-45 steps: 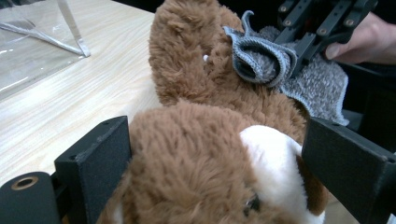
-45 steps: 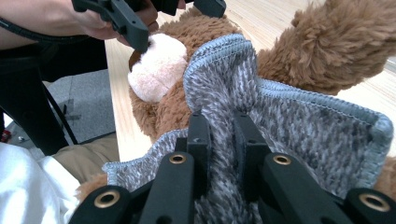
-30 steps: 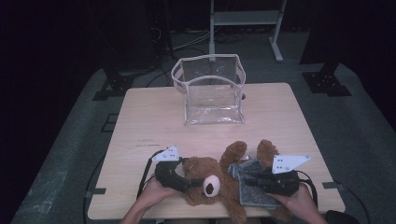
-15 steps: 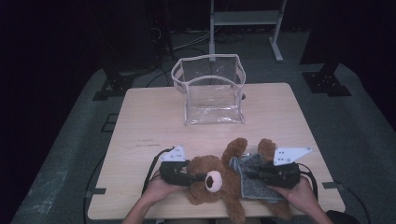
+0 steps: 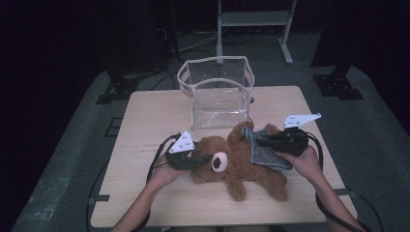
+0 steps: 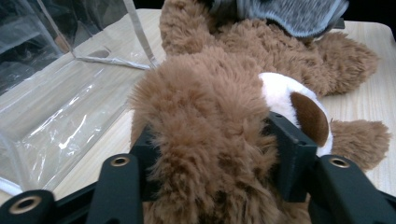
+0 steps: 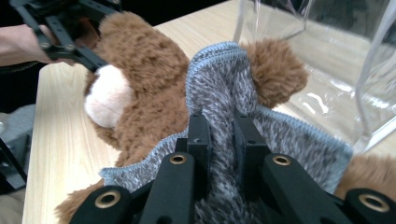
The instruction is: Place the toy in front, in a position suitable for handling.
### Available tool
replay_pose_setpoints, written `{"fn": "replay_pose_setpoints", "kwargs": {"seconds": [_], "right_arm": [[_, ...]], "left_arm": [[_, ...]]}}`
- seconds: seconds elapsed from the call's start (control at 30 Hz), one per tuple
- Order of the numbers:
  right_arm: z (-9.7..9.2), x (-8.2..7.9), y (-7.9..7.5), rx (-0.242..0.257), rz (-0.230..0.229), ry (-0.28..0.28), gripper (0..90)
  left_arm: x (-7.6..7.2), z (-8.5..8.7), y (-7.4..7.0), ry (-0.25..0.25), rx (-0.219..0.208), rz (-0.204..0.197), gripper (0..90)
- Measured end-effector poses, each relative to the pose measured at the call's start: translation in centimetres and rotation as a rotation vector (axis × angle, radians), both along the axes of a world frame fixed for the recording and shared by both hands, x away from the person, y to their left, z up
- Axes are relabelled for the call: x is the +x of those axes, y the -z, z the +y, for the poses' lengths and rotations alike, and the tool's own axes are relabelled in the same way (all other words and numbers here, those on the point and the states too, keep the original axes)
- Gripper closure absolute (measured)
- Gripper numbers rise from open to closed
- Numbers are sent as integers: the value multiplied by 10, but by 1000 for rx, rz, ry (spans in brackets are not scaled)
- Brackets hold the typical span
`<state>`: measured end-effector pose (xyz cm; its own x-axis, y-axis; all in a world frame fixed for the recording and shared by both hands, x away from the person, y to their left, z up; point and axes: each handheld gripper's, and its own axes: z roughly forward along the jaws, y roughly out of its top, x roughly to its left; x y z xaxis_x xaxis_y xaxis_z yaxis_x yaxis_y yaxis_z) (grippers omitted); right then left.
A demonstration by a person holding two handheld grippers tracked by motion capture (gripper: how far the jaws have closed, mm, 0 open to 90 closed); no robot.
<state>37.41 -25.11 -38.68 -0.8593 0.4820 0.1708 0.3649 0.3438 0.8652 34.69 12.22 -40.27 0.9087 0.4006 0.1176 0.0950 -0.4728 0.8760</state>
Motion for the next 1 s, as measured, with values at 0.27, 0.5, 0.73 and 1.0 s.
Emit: {"fn": "replay_pose_setpoints", "kwargs": {"seconds": [0.27, 0.5, 0.73, 1.0], "right_arm": [[20, -28, 22, -8, 39, -94, 802], [25, -61, 27, -46, -16, -94, 804], [25, -68, 26, -72, -39, -93, 803], [3, -73, -31, 23, -142, -46, 801]], "left_arm": [[-6, 18, 13, 9, -45, 78, 273], [-11, 15, 10, 10, -117, 158, 187], [-8, 2, 10, -17, -47, 141, 392], [-18, 2, 16, 15, -47, 48, 499]]}}
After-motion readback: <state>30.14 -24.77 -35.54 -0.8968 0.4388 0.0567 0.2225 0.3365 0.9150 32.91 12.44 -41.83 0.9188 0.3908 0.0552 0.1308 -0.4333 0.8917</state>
